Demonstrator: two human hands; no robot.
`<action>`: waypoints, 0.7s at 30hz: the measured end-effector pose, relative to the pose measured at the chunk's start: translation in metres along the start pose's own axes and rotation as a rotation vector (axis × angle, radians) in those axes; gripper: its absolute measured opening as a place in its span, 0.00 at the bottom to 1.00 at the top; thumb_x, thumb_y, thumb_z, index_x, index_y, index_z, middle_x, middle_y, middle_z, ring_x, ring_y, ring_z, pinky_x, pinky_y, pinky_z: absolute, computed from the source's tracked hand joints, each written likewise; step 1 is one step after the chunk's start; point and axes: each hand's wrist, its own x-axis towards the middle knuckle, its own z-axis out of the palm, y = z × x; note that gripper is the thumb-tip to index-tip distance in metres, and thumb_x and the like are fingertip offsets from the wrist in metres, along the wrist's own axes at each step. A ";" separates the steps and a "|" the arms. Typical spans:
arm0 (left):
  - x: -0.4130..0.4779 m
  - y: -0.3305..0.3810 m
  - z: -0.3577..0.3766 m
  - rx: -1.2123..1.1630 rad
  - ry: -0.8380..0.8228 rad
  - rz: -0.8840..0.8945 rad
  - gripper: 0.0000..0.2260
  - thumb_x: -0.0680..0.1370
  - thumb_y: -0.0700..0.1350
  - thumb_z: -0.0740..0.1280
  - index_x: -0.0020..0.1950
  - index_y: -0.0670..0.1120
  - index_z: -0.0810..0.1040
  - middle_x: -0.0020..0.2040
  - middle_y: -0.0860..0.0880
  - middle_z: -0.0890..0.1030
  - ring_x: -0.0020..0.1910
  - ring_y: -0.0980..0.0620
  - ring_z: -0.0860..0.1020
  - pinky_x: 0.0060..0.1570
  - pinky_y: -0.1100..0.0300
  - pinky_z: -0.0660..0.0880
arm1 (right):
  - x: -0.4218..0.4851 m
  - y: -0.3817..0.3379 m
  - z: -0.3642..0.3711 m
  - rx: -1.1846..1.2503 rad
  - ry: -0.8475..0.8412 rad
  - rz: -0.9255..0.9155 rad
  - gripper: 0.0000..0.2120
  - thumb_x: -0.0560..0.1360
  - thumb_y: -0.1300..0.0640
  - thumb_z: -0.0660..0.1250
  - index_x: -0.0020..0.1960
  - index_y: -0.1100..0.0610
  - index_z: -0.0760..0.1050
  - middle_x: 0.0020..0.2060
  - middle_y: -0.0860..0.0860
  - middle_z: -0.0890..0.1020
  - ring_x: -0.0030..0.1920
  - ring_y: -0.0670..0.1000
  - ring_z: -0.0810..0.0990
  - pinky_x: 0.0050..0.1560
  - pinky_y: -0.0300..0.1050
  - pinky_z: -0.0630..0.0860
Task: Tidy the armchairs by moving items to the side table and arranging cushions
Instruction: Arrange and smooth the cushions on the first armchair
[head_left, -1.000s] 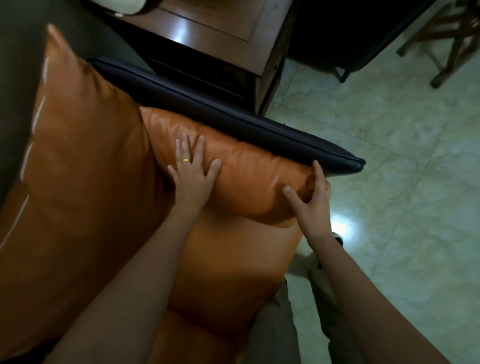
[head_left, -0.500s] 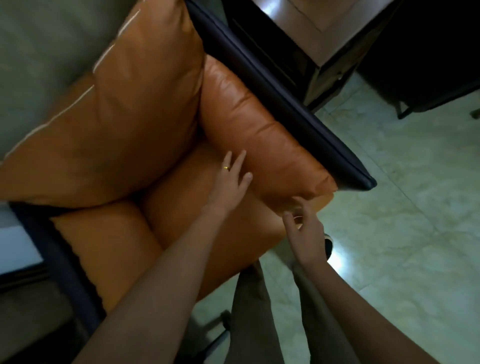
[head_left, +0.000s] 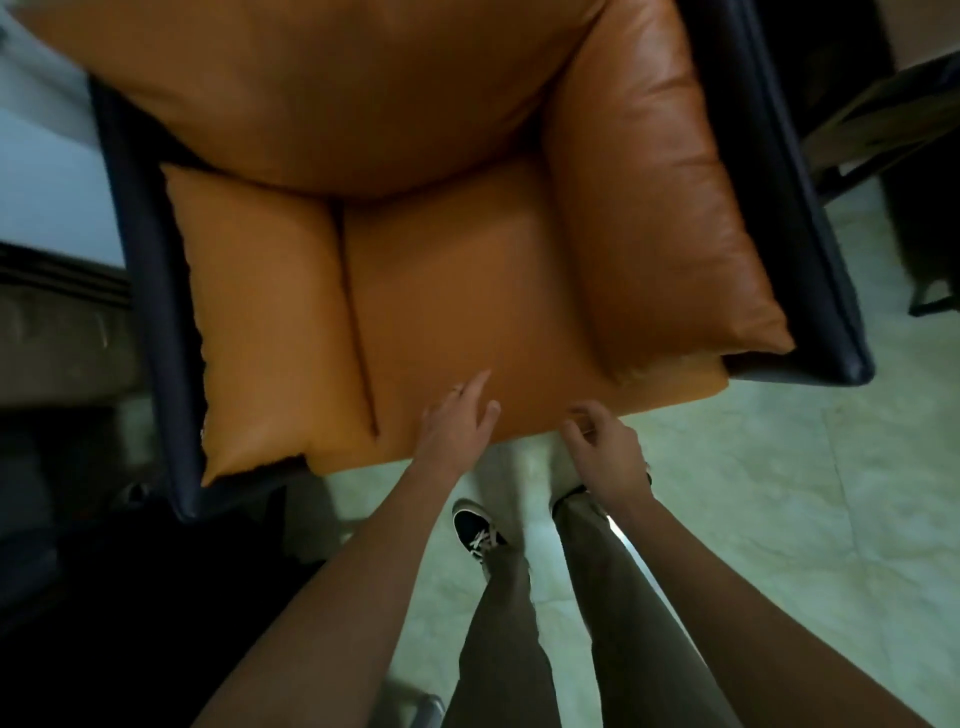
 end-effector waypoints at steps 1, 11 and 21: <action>-0.004 -0.014 0.009 -0.026 0.002 -0.024 0.24 0.83 0.58 0.56 0.79 0.57 0.58 0.76 0.47 0.70 0.74 0.44 0.69 0.71 0.36 0.65 | -0.001 0.001 0.011 -0.038 -0.028 -0.014 0.15 0.81 0.52 0.64 0.66 0.55 0.76 0.48 0.49 0.82 0.45 0.48 0.80 0.48 0.43 0.75; -0.042 -0.125 0.094 -0.131 0.114 -0.095 0.24 0.84 0.52 0.59 0.80 0.53 0.60 0.80 0.48 0.63 0.81 0.48 0.55 0.71 0.36 0.64 | 0.009 0.025 0.126 -0.257 -0.197 -0.148 0.12 0.81 0.52 0.63 0.60 0.58 0.77 0.42 0.51 0.83 0.42 0.53 0.80 0.43 0.46 0.74; -0.073 -0.228 0.161 -0.256 0.425 -0.206 0.23 0.83 0.49 0.61 0.79 0.53 0.62 0.81 0.45 0.58 0.79 0.44 0.59 0.70 0.41 0.69 | 0.029 0.036 0.238 -0.394 0.017 -0.704 0.06 0.78 0.61 0.63 0.51 0.61 0.77 0.42 0.57 0.79 0.46 0.61 0.77 0.43 0.49 0.69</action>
